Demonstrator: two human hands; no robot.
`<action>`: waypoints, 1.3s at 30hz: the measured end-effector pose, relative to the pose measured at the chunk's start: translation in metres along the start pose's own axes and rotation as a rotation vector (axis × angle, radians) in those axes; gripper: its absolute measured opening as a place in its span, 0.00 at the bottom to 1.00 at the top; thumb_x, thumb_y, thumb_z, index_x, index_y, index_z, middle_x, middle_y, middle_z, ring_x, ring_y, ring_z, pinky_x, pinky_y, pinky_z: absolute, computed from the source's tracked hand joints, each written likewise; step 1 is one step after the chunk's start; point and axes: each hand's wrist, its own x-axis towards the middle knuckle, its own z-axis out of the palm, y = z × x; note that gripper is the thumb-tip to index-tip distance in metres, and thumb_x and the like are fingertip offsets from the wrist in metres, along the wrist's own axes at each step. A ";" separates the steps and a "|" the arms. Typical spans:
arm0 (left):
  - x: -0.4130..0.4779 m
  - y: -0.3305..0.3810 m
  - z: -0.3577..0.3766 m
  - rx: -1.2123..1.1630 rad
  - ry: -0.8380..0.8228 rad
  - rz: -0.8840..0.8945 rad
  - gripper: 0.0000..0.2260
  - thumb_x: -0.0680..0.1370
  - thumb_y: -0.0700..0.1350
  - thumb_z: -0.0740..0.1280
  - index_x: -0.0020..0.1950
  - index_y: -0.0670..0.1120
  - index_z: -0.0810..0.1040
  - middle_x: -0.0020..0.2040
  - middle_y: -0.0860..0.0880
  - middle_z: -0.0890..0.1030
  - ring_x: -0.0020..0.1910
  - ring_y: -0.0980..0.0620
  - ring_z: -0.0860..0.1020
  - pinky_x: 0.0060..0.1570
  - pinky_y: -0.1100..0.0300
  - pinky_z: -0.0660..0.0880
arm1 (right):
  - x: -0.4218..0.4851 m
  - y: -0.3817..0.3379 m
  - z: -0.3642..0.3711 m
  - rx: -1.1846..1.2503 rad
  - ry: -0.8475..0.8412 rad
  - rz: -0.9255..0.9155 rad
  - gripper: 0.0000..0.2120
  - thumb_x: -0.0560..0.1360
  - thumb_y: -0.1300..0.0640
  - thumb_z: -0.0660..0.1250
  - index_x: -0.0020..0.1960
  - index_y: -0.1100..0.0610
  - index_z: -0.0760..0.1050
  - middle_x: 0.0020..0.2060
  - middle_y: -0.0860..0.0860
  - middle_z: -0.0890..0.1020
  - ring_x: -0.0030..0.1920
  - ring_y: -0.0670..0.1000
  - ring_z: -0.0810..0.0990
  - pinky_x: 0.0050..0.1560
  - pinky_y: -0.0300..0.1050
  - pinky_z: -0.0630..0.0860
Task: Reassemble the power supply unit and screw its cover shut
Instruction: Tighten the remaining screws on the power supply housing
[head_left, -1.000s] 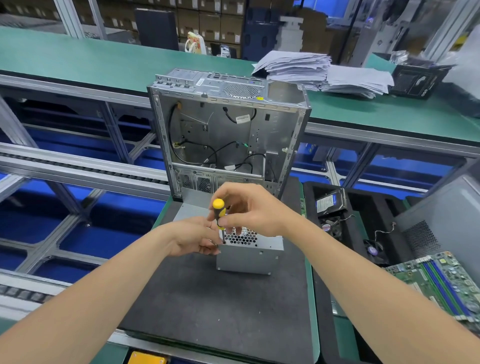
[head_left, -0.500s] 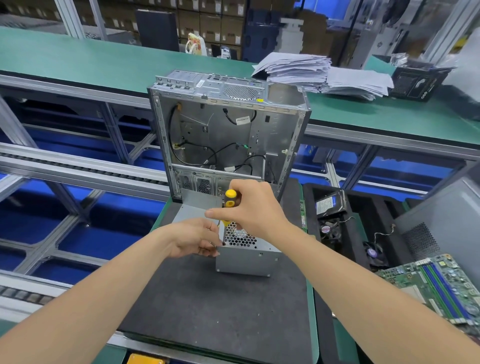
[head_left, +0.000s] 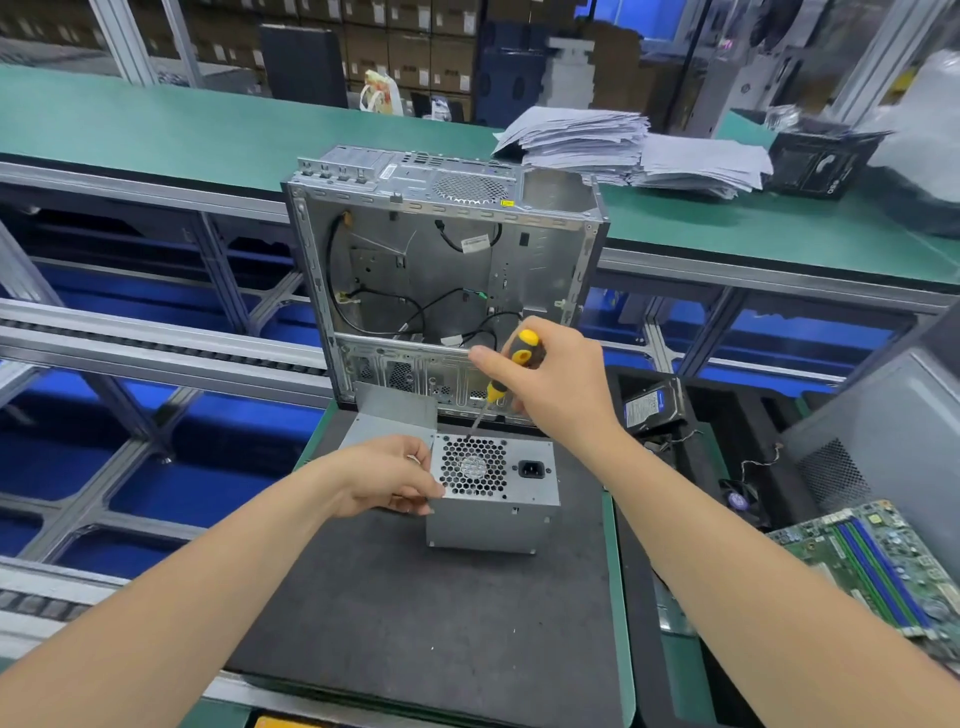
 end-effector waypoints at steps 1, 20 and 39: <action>0.000 0.001 0.000 0.030 -0.015 -0.001 0.12 0.77 0.32 0.72 0.48 0.43 0.70 0.30 0.47 0.73 0.36 0.47 0.82 0.38 0.61 0.79 | 0.000 0.002 -0.002 -0.010 0.009 0.010 0.20 0.75 0.42 0.76 0.41 0.59 0.77 0.32 0.54 0.83 0.35 0.55 0.84 0.40 0.59 0.82; 0.038 0.060 0.004 0.497 0.368 0.372 0.04 0.81 0.54 0.67 0.51 0.56 0.77 0.47 0.55 0.81 0.44 0.55 0.80 0.40 0.59 0.73 | -0.071 0.167 0.005 -0.270 -0.035 0.789 0.10 0.71 0.58 0.77 0.42 0.59 0.76 0.39 0.53 0.83 0.39 0.53 0.83 0.34 0.43 0.75; 0.074 0.094 0.106 0.755 0.199 0.594 0.06 0.80 0.45 0.66 0.48 0.56 0.78 0.43 0.57 0.81 0.42 0.61 0.78 0.38 0.69 0.69 | -0.085 0.205 -0.030 -0.221 -0.376 0.828 0.18 0.72 0.41 0.77 0.48 0.56 0.81 0.36 0.54 0.87 0.30 0.49 0.83 0.34 0.46 0.83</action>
